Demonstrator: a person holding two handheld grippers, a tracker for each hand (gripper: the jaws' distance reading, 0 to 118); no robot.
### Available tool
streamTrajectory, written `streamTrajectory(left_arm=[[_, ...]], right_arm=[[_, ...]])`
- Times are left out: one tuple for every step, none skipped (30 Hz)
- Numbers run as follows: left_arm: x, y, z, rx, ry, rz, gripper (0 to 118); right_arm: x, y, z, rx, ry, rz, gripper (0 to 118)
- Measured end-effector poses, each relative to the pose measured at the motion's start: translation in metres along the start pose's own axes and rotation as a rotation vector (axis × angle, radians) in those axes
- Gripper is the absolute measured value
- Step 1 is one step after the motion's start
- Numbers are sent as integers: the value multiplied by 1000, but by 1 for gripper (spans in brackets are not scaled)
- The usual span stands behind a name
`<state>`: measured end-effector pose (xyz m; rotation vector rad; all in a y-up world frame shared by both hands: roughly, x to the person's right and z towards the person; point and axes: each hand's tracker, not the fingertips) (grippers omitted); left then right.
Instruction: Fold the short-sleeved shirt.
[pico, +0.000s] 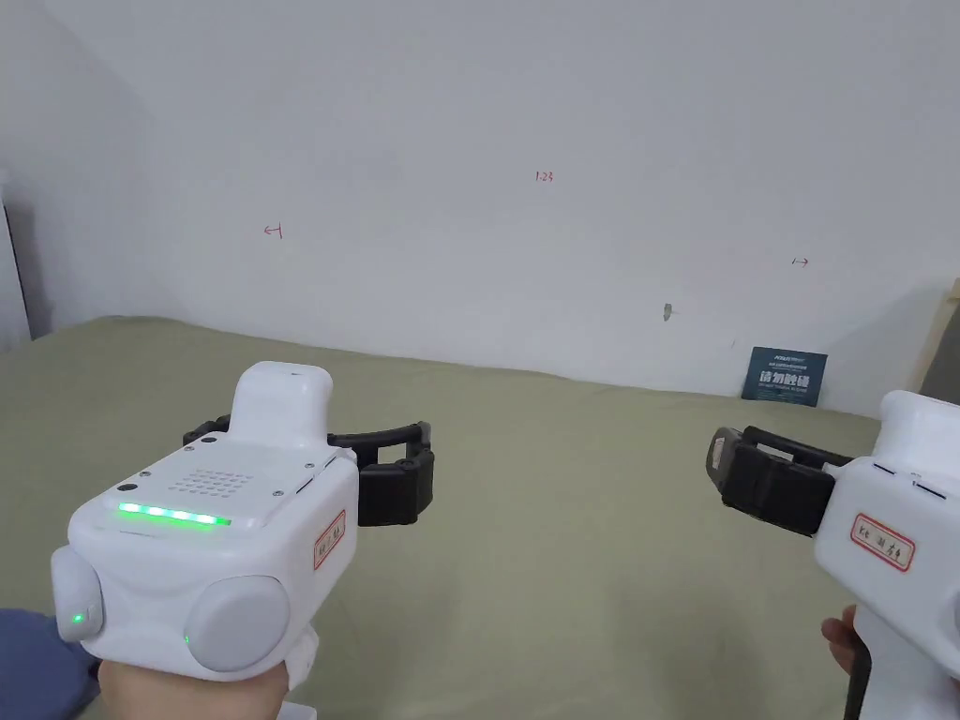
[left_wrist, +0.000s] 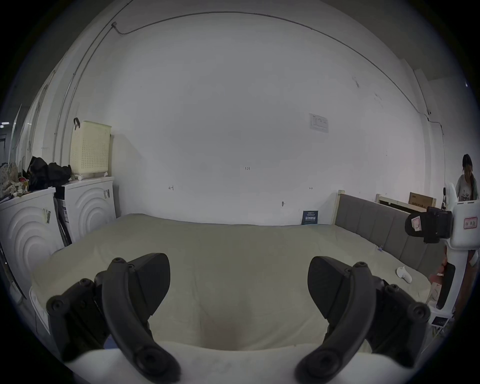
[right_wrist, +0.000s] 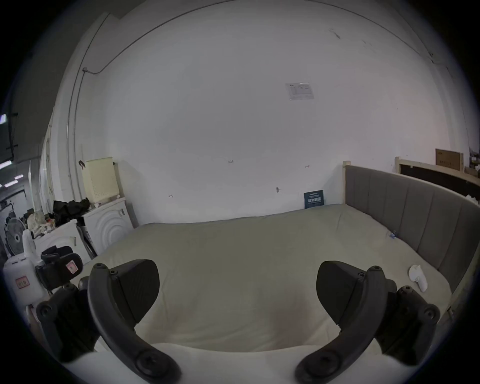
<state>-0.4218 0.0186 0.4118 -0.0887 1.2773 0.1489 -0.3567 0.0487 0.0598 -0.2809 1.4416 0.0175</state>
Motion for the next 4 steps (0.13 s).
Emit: streamTrajectory(left_arm=[[0,-1,-2,5,-3,1,112],[2,1,-2,6,-4,2,112],[3,1,-4,6,-6,0,112],[3,0,-7,4,-8,-5,112]], right_arm=[[-1,-1,-3,-5,-4,8,118],[0,-2,-5,3,3,7,117],[-1,-3,-5,-2,15,9,118],[-1,-4,-6,-1,33,-1,118]])
